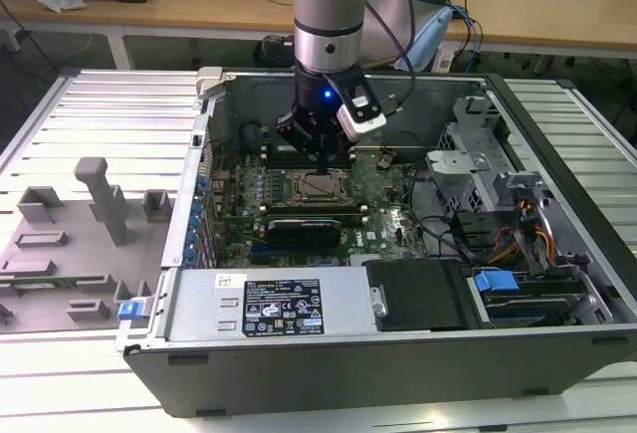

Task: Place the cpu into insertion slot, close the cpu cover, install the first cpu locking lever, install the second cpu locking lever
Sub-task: 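Install the first cpu locking lever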

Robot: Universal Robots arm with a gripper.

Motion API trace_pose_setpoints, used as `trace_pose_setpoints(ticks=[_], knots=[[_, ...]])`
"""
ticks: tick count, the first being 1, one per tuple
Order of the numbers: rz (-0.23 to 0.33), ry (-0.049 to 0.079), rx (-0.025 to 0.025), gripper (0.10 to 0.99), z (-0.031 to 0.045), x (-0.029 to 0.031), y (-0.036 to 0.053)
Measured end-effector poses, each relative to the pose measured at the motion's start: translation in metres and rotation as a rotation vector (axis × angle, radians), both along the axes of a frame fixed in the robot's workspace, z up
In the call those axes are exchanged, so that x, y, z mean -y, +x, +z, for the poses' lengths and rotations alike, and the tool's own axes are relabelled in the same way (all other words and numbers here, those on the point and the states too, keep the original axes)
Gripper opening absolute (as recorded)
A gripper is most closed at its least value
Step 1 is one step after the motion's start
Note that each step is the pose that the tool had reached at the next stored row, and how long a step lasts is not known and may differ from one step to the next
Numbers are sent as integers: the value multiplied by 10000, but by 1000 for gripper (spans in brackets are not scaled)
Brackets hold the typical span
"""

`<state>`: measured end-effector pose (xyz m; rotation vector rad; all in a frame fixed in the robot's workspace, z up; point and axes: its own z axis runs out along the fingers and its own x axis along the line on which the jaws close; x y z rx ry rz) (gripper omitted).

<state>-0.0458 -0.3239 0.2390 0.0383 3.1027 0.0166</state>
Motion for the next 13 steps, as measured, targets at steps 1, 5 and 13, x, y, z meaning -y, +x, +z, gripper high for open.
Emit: trace_pose_setpoints(ticks=[1, 5, 13], knots=[[6, -1, -1, 106, -8, 2, 0], [7, 0, 0, 106, -9, 1, 0], [7, 0, 0, 106, -10, 1, 0]])
